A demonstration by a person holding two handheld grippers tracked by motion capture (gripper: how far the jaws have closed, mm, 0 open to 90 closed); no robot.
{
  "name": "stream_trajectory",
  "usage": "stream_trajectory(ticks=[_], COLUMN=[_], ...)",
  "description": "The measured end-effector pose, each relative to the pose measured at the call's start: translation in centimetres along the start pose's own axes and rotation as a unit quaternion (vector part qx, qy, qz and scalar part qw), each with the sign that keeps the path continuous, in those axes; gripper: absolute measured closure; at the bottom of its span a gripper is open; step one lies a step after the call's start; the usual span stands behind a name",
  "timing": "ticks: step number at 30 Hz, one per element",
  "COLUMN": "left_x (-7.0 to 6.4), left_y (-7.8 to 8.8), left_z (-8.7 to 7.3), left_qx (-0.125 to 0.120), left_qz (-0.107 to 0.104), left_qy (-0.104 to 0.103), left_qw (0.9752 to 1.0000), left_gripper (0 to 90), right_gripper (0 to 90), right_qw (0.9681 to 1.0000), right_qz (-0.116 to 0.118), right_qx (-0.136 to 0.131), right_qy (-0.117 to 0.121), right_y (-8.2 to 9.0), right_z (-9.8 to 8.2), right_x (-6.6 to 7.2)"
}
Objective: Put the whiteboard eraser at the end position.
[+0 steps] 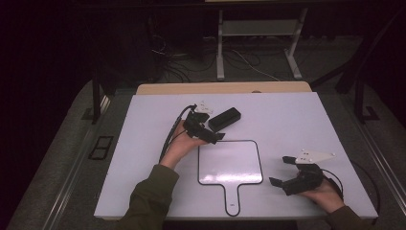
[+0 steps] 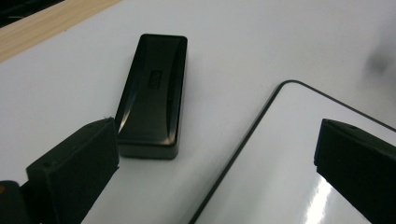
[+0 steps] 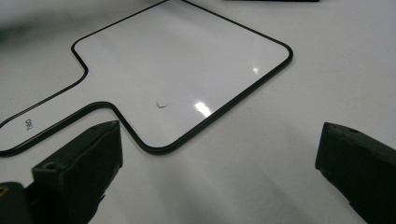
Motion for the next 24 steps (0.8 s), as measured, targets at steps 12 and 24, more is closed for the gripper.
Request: stream_trajectory(ticks=[12, 24], left_x=[-1.2, -3.2], left_y=[3.4, 7.1], left_z=[-1.5, -3.4], left_qx=[-0.03, -0.053], left_qz=[0.012, 0.012], left_qy=[-0.001, 0.005], left_qw=[0.9995, 0.9985], left_gripper=[0.0, 0.0], right_gripper=[0.0, 0.0], right_qw=[1.0, 1.0], right_qz=[-0.004, -0.002], right_qx=[-0.003, -0.002], right_qy=[-0.002, -0.001], right_y=[0.1, 0.1], right_z=[0.1, 0.0], right_x=[0.1, 0.2])
Point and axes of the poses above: each handheld gripper's, and its own axes: y roughly backward along the jaws, z roughly out of its top, x roughly to its left, the point moved 5 cm from there along -y, roughly forward along the jaws, and after that the axes turned 13 degrees about -x, right-handed, at the moved point
